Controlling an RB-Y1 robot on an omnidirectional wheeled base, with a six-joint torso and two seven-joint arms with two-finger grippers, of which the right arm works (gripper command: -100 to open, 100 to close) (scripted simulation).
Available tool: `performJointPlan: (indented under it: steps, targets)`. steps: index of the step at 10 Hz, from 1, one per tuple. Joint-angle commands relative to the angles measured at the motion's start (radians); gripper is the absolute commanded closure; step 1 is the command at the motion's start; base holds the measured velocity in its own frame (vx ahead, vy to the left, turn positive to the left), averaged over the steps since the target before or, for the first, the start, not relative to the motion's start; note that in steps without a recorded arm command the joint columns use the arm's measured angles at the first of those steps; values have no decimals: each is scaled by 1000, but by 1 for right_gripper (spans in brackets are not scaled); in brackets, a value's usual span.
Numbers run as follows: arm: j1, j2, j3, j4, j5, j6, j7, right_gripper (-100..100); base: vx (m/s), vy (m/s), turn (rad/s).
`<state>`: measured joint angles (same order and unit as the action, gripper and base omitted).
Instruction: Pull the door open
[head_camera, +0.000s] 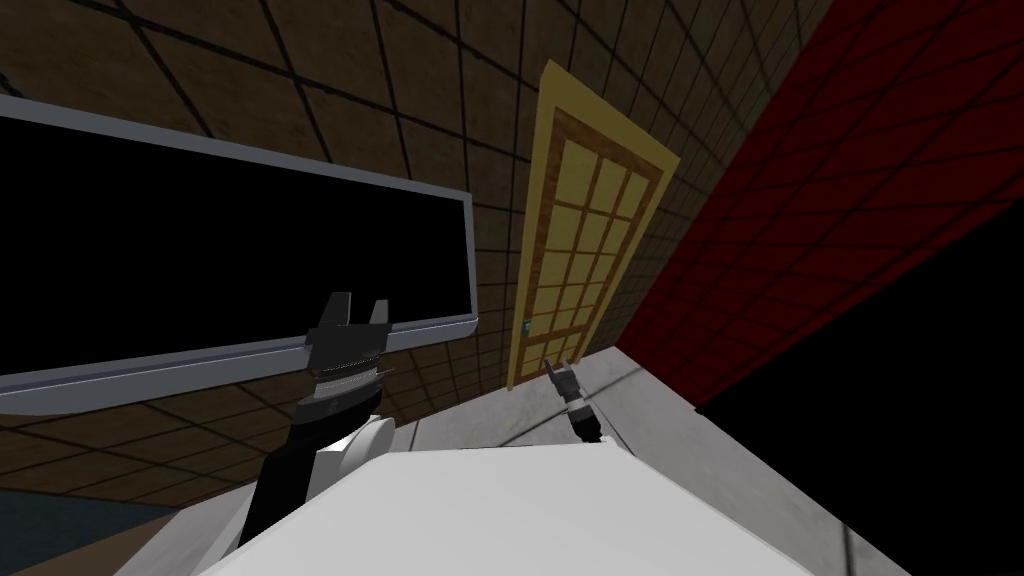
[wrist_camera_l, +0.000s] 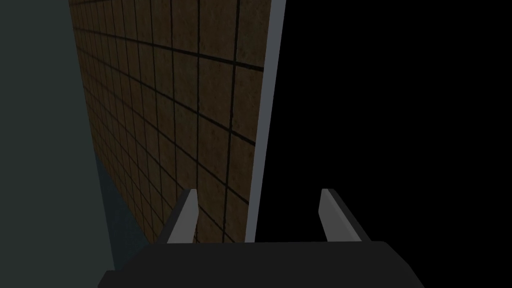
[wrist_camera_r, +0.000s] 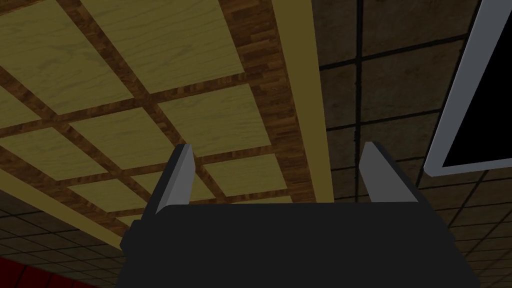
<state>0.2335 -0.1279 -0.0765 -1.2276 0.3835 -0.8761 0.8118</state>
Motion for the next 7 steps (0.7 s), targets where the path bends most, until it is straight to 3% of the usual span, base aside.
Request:
performJointPlan:
  steps: [1,7]
  targets:
    - [-10,-5,-3,36,14,-5,29,-100,99,-14,24]
    - [-46,-12,-14,178,62,-38,130,-100,95,-9,22]
